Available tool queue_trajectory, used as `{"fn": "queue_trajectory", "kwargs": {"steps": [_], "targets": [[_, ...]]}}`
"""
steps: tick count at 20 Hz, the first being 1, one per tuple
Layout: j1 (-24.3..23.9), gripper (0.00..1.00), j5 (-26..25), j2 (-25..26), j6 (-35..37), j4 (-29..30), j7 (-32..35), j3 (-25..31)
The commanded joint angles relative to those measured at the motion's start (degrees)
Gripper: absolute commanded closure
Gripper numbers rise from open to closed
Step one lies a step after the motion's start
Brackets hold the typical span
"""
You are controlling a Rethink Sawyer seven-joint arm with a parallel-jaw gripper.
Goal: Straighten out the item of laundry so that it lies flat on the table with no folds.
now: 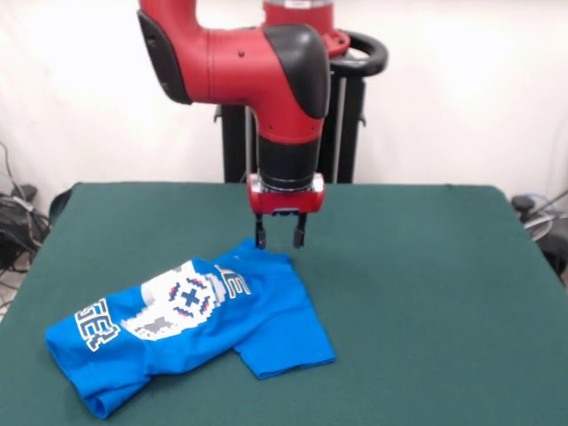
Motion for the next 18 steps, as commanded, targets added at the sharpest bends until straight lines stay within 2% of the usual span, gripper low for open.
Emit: {"fn": "queue_trajectory", "kwargs": {"steps": [1, 8, 18], "targets": [[6.7, 0.0, -0.4, 0.7, -9.9, 0.1, 13.0, -7.5], [11.0, 0.0, 2.8, 0.1, -14.8, 1.2, 12.4, -12.3], [10.5, 0.0, 2.6, -0.2, -13.3, 0.4, 10.2, -12.6]]}}
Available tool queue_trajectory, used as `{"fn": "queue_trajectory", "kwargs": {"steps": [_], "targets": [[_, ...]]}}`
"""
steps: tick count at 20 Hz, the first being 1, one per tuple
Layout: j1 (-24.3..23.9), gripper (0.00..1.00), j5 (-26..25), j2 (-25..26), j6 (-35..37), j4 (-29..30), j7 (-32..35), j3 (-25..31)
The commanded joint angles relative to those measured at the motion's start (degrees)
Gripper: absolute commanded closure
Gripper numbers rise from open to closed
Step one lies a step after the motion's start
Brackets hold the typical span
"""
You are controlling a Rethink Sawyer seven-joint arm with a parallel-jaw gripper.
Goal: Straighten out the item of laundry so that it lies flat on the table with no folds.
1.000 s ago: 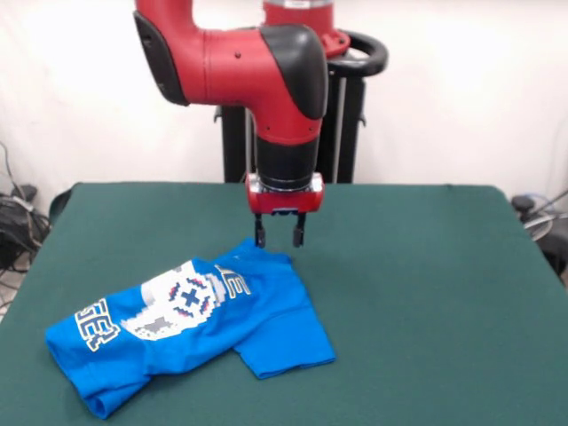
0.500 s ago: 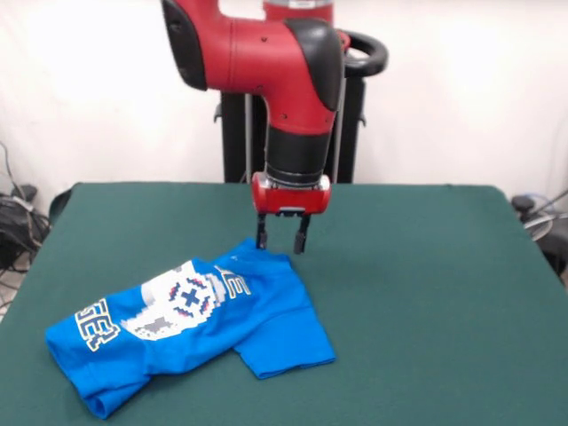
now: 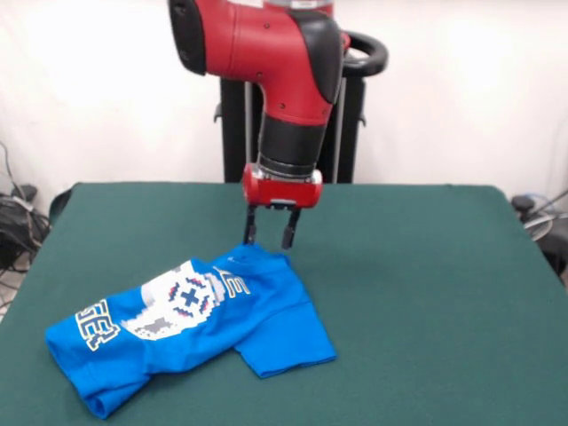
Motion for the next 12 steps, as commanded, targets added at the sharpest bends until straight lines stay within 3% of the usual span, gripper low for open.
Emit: {"fn": "queue_trajectory", "kwargs": {"steps": [1, 12], "targets": [[0.6, 0.0, 2.3, -0.5, 0.1, 0.1, 9.9, -1.2], [-1.2, 0.0, 1.3, 1.0, -0.6, -0.8, 8.9, 0.8]]}}
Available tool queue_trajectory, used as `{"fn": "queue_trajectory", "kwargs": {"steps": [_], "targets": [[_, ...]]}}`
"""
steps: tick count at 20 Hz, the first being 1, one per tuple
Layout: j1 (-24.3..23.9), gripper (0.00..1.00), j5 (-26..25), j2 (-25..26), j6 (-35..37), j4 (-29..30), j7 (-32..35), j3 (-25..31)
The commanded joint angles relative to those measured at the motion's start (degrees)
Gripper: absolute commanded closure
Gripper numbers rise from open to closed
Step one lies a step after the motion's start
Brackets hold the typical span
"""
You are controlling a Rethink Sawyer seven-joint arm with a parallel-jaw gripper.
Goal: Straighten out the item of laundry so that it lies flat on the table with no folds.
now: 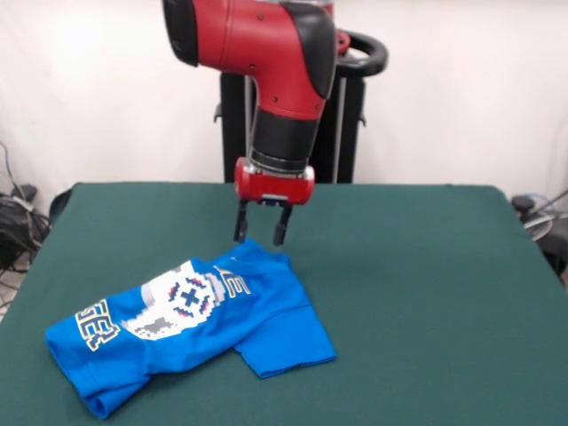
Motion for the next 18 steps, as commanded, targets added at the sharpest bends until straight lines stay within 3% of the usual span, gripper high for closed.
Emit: {"fn": "queue_trajectory", "kwargs": {"steps": [1, 8, 13, 18], "targets": [[-1.6, 0.0, 1.0, 2.5, -1.3, -1.1, 8.8, 2.2], [-3.8, 0.0, -1.0, 5.6, -3.4, -3.6, 7.0, 4.4], [-10.0, 0.0, -3.8, 11.2, -3.8, -5.1, 4.9, 11.5], [-9.5, 0.0, -3.8, 10.8, -3.5, -4.6, 5.6, 11.6]]}}
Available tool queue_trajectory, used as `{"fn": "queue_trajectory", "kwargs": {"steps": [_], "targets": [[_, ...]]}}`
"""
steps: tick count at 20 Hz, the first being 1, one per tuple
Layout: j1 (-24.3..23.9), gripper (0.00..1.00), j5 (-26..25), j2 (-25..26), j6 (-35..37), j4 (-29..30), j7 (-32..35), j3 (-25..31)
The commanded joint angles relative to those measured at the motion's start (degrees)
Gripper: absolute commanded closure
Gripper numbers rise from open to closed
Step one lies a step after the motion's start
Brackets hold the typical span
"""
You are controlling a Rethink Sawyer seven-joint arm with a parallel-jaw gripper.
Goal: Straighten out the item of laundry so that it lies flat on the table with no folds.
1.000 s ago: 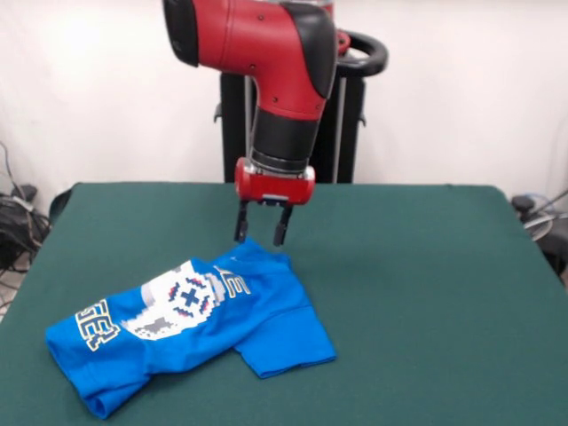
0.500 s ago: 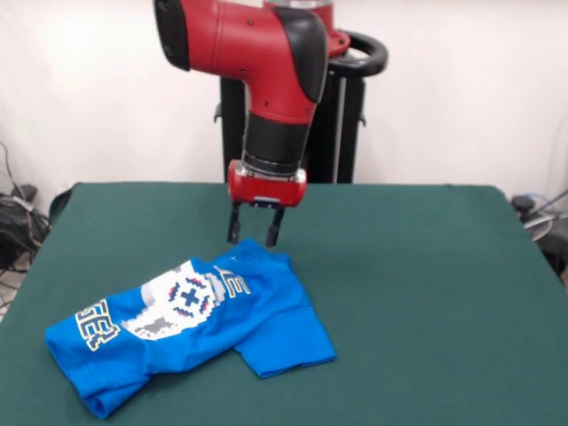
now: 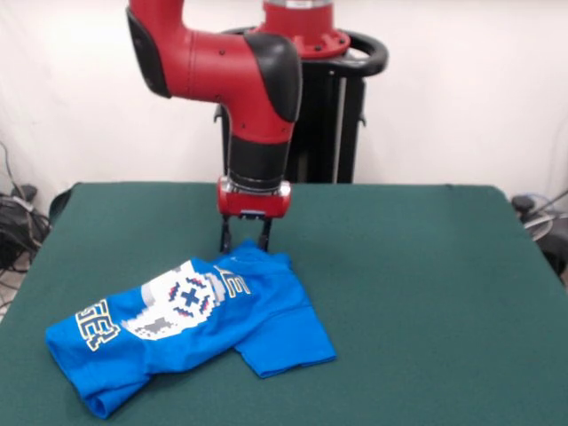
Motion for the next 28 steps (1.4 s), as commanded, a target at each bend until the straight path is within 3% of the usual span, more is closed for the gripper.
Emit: {"fn": "queue_trajectory", "kwargs": {"steps": [1, 2, 3, 11, 15, 22, 25, 28], "targets": [[-0.9, 0.0, -2.0, 4.7, -1.9, -4.2, 5.6, 8.3], [-1.0, 0.0, -2.2, 4.7, -2.1, -4.2, 5.5, 8.5], [-1.4, 1.0, -2.9, 4.6, -2.6, -4.2, 5.7, 9.1], [-1.2, 1.0, -2.2, 4.7, -3.5, -2.8, 7.8, 8.8], [-0.6, 1.0, -0.9, 3.5, -0.7, -1.5, 8.2, 8.7], [3.5, 1.0, 5.3, -5.6, 6.5, 9.5, 12.9, 3.3], [2.3, 1.0, 7.4, -6.6, 7.7, 13.1, 13.5, 5.1], [3.3, 1.0, 11.7, -13.2, 14.2, 17.6, 13.4, 6.3]]}}
